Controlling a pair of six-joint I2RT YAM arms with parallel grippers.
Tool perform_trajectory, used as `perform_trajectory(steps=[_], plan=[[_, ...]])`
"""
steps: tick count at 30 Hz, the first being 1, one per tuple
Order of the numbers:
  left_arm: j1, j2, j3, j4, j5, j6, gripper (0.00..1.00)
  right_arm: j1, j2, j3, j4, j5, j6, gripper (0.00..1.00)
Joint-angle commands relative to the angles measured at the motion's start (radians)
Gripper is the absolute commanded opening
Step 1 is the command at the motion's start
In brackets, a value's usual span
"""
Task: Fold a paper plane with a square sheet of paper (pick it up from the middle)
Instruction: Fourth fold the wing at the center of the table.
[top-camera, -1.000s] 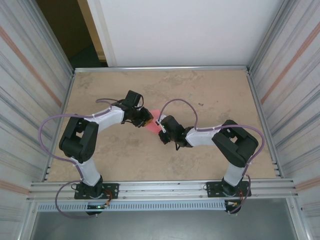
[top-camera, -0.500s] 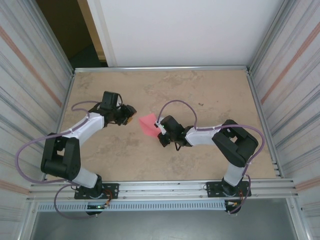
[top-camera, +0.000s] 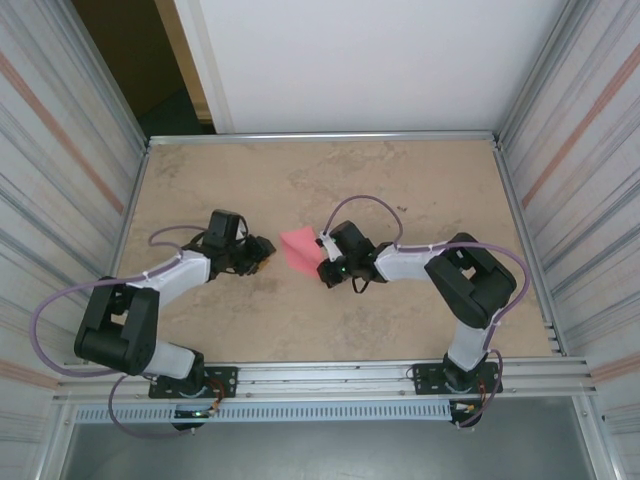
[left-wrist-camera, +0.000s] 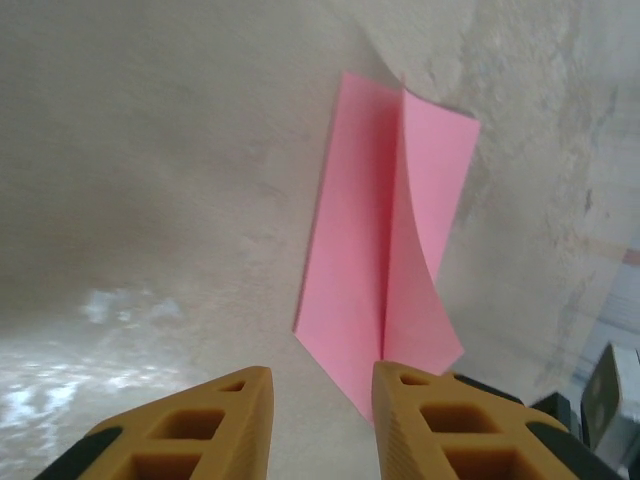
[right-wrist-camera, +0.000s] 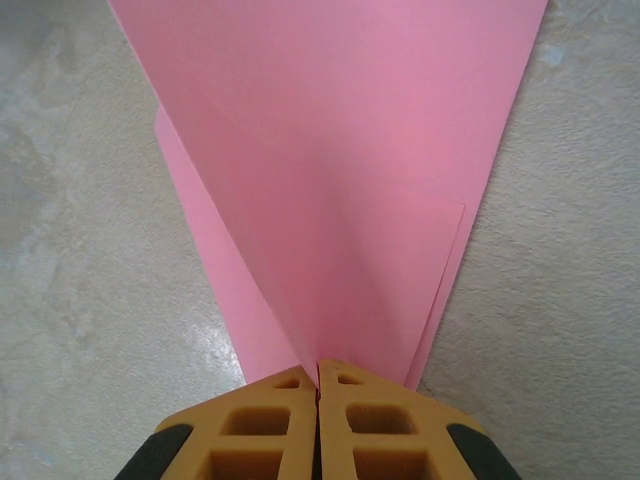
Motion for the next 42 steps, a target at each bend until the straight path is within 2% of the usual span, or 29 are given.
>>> perform_trajectory(steps=[1, 9, 16, 32, 35, 39, 42], plan=[[-0.043, 0.032, -0.009, 0.138, 0.058, 0.022, 0.32, -0.019, 0.034, 0.001, -0.051, -0.091, 0.071, 0.09], [-0.111, 0.173, 0.060, 0.244, 0.133, 0.115, 0.35, -0.080, 0.036, -0.025, 0.018, -0.205, 0.159, 0.09], [-0.117, 0.257, 0.072, 0.324, 0.185, 0.134, 0.36, -0.099, 0.040, -0.038, 0.042, -0.234, 0.182, 0.09], [-0.127, 0.341, 0.113, 0.316, 0.210, 0.165, 0.40, -0.112, 0.045, -0.044, 0.054, -0.253, 0.188, 0.11], [-0.129, 0.345, 0.132, 0.257, 0.182, 0.167, 0.40, -0.113, 0.048, -0.043, 0.052, -0.251, 0.185, 0.12], [-0.142, 0.369, 0.201, 0.010, 0.077, 0.185, 0.40, -0.113, 0.045, -0.042, 0.046, -0.245, 0.183, 0.14], [-0.153, 0.403, 0.234, -0.106, 0.019, 0.187, 0.41, -0.115, 0.038, -0.039, 0.043, -0.242, 0.183, 0.16]])
